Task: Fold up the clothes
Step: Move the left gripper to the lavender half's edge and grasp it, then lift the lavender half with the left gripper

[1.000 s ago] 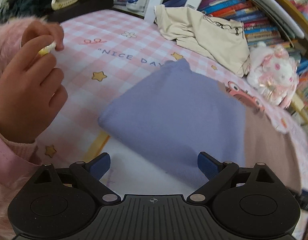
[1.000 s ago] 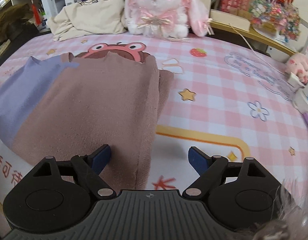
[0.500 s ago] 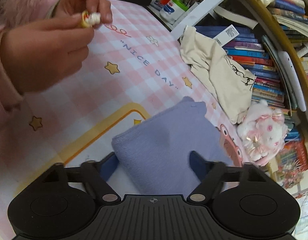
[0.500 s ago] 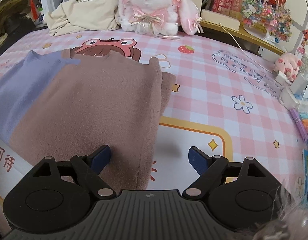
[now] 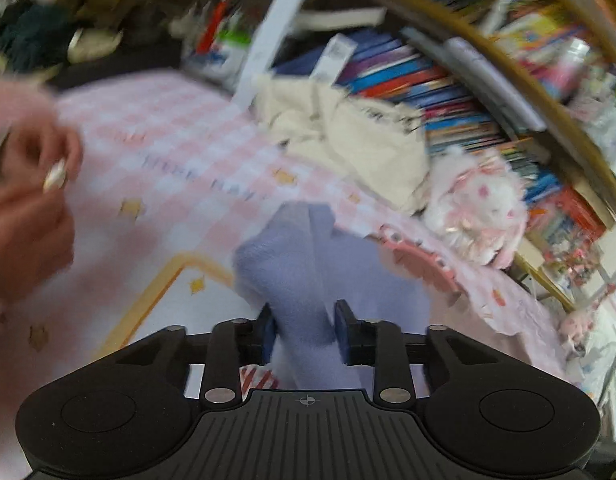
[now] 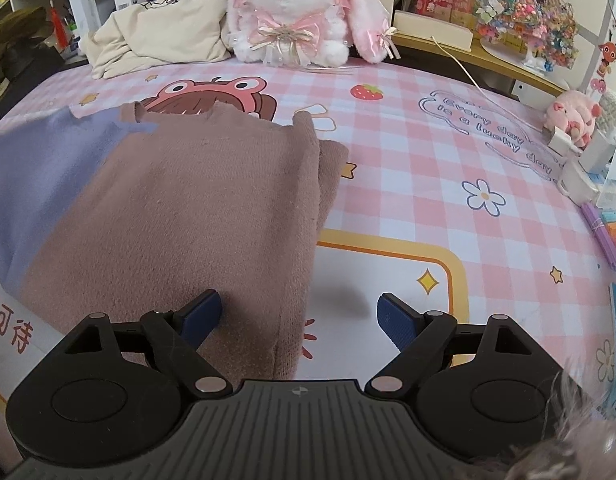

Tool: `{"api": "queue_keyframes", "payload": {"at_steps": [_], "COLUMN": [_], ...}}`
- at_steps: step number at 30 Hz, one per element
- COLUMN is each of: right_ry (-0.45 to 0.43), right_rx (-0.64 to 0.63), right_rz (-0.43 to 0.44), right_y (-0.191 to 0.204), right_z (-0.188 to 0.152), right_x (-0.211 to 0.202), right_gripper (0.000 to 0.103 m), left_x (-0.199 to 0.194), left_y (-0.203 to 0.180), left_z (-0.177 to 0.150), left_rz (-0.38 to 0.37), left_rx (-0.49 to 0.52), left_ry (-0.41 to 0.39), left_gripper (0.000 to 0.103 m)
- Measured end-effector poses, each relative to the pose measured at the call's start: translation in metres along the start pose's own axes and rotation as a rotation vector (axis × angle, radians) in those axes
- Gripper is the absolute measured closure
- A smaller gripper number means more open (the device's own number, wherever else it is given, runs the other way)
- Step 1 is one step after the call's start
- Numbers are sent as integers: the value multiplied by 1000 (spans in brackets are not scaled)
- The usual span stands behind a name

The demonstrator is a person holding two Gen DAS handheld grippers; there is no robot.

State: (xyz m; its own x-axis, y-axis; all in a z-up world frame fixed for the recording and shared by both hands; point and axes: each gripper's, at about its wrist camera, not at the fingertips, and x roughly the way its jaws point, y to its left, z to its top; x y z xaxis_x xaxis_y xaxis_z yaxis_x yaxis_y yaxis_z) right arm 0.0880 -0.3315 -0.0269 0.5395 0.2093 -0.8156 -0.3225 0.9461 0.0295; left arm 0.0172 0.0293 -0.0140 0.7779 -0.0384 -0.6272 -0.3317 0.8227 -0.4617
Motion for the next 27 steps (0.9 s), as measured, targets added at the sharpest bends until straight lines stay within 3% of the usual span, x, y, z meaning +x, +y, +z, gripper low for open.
{"api": "queue_keyframes", "payload": {"at_steps": [4, 11, 19, 24, 27], "right_ry": [1, 2, 5, 5, 5], "right_rx": [15, 25, 36, 43, 47], "right_rz": [0, -6, -12, -19, -22], "right_y": [-1, 0, 2, 4, 4], "right_z": [0, 0, 0, 0, 0], "right_x": [0, 1, 1, 1, 1], "right_gripper": [19, 17, 17, 17, 17], "left_x": [11, 23, 30, 26, 24], "left_y": [26, 42, 38, 40, 42], "left_z": [1, -4, -1, 0, 0], "left_rz": [-13, -17, -15, 0, 9], "left_rx": [-168, -269, -225, -211, -203], "left_ry": [50, 82, 77, 73, 69], "left_gripper": [61, 60, 63, 82, 84]}}
